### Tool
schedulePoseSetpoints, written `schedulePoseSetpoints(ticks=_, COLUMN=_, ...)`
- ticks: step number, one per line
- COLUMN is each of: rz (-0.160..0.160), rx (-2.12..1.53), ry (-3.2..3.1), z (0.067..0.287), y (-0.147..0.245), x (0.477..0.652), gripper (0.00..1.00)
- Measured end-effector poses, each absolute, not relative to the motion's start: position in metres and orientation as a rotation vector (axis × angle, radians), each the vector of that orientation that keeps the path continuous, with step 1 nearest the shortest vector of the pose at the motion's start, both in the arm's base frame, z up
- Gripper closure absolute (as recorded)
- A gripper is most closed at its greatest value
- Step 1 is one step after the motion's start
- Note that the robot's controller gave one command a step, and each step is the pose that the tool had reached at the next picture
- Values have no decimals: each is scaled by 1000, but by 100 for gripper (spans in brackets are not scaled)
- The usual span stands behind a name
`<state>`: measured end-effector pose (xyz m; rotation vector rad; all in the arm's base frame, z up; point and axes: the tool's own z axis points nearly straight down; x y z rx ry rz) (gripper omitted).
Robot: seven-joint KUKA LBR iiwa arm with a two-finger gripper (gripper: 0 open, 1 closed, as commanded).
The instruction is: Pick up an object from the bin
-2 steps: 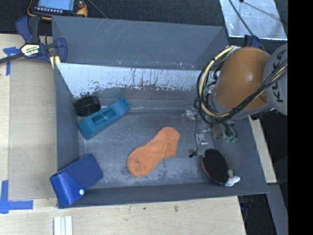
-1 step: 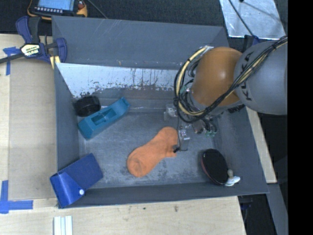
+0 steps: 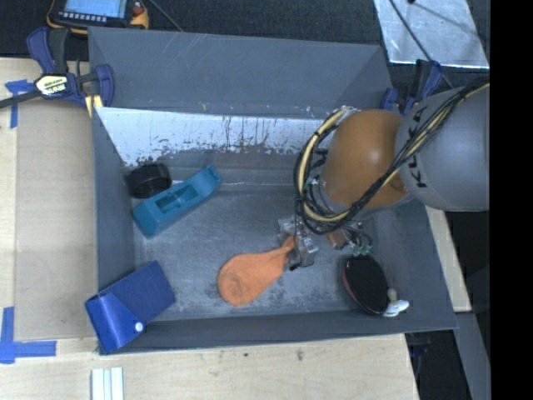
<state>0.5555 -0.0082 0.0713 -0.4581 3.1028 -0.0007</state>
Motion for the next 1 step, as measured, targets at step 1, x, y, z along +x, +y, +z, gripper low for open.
schedulePoseSetpoints(ticks=1, rz=-1, rx=-459, ry=3103, z=71, y=-8, x=555, gripper=100)
